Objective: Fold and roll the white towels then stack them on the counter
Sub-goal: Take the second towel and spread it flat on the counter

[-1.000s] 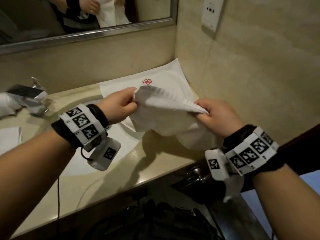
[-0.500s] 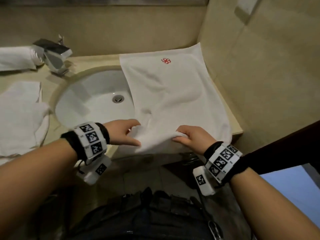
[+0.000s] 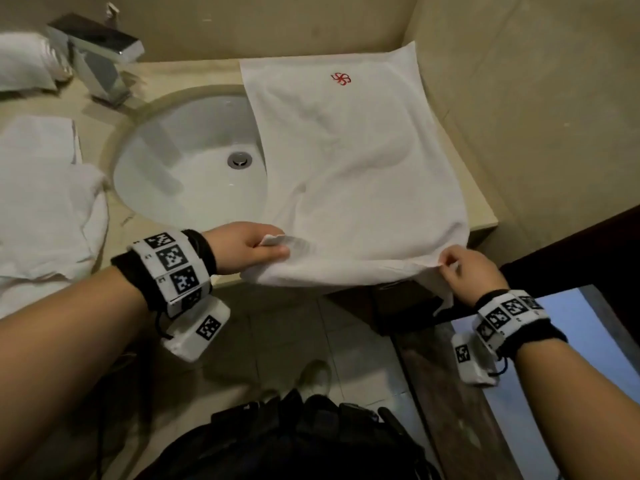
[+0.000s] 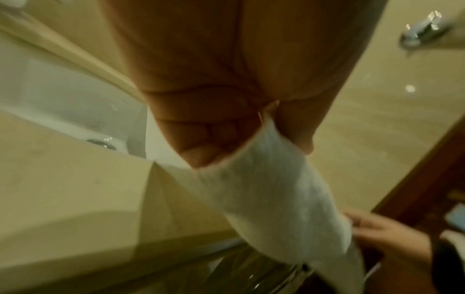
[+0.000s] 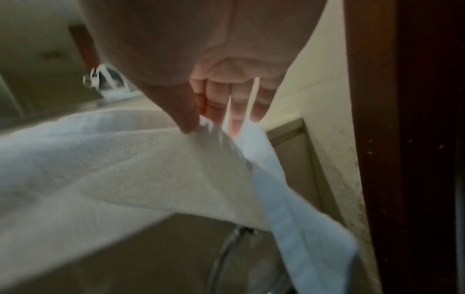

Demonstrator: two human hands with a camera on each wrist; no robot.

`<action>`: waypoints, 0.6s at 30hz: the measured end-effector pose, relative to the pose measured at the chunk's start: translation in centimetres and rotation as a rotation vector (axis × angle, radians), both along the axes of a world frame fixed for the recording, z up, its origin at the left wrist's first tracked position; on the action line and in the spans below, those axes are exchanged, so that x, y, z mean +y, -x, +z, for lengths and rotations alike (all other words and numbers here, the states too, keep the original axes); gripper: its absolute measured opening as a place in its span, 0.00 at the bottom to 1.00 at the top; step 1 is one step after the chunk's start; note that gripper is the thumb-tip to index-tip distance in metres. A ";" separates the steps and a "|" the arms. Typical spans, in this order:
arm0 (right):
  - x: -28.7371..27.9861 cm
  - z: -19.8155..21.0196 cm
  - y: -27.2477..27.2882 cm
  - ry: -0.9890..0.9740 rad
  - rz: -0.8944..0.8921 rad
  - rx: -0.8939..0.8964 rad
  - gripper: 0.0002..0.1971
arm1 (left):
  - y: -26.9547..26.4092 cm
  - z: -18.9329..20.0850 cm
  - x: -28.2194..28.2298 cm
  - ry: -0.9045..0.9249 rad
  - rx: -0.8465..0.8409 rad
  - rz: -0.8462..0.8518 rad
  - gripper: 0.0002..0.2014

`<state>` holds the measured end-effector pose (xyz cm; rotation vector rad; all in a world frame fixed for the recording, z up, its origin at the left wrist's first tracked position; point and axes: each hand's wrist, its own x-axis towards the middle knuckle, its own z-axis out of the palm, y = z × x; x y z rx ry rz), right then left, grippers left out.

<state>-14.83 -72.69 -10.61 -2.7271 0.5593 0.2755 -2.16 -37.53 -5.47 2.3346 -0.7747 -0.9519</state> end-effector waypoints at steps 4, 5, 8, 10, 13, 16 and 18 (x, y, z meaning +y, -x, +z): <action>-0.8 3.5 2.3 -0.298 -0.087 -0.310 0.02 | 1.0 -1.0 0.0 -0.209 -0.050 -0.158 0.13; -0.7 4.4 2.9 -0.311 -0.036 -0.295 0.02 | 1.3 -1.3 -0.1 -0.258 -0.042 -0.202 0.13; -0.4 6.1 4.1 -0.295 0.125 -0.065 0.05 | 1.7 -1.8 -0.4 -0.331 -0.013 -0.295 0.13; -0.8 6.2 4.3 -0.338 0.141 0.099 0.06 | 1.4 -2.0 -0.8 -0.274 -0.076 -0.243 0.16; -2.5 4.9 3.1 -0.314 0.022 0.123 0.08 | 0.0 -3.0 -1.9 -0.128 -0.326 -0.007 0.15; -5.3 2.7 -0.3 -0.161 -0.277 -0.063 0.15 | -1.1 -4.2 -3.0 -0.251 -0.465 0.146 0.13; -7.1 1.2 -3.2 -0.180 -0.399 -0.086 0.19 | -1.3 -5.2 -3.6 -0.313 -0.482 0.170 0.11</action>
